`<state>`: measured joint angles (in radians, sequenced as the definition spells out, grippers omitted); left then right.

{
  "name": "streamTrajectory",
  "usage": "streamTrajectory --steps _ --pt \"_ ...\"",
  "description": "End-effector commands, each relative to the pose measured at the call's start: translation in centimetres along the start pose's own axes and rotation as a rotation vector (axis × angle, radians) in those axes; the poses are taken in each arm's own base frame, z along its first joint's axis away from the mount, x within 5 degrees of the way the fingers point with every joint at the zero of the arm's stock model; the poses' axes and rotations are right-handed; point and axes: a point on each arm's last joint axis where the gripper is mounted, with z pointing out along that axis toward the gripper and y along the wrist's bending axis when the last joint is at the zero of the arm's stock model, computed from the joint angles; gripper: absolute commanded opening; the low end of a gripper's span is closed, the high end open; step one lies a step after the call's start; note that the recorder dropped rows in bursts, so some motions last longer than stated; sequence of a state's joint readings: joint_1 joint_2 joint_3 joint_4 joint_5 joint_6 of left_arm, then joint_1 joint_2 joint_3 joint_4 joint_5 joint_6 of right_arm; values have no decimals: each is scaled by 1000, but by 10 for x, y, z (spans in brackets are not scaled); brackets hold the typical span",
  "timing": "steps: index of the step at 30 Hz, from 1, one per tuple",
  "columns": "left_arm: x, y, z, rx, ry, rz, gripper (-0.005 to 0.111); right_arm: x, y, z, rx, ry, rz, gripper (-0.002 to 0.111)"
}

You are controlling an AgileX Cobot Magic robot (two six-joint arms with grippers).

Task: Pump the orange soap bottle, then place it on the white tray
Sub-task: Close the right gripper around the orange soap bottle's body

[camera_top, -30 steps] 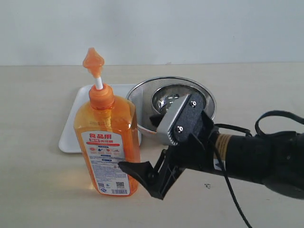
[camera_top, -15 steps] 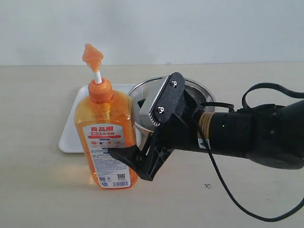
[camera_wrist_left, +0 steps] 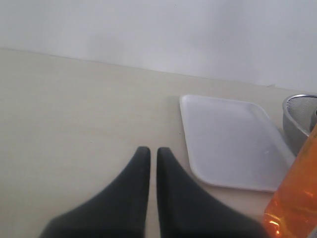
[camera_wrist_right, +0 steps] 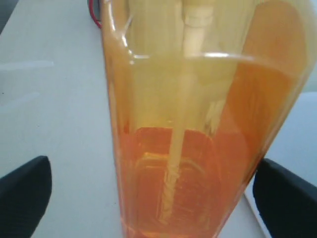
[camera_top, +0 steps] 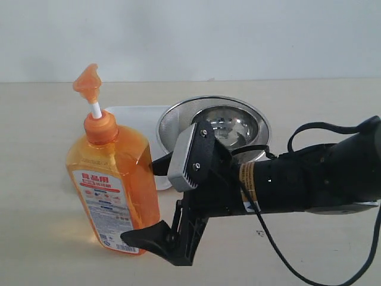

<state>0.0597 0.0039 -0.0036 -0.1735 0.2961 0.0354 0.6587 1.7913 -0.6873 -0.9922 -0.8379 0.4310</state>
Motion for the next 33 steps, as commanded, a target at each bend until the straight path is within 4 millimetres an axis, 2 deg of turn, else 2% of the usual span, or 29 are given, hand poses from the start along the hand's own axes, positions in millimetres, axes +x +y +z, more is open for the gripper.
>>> streamTrajectory --steps 1,8,17,22,25,26,29,33 --pt "1 0 0 -2 0 9 5 -3 0 0 2 -33 -35 102" --pt "1 0 0 -2 0 9 5 -7 -2 1 12 -62 -22 102" --pt "1 0 0 -2 0 9 5 -26 -16 7 40 -94 -14 102" --pt "1 0 0 -2 0 9 5 -30 -16 9 29 -95 -20 102" --pt "1 0 0 -2 0 9 5 -30 -10 15 10 -82 -24 102" --pt "1 0 0 -2 0 9 5 -30 -6 23 -11 -78 -34 102" --pt "1 0 0 -2 0 9 5 -29 -4 34 -31 -75 -35 102" --pt "1 0 0 -2 0 9 5 -23 -7 39 -14 -57 -8 102"
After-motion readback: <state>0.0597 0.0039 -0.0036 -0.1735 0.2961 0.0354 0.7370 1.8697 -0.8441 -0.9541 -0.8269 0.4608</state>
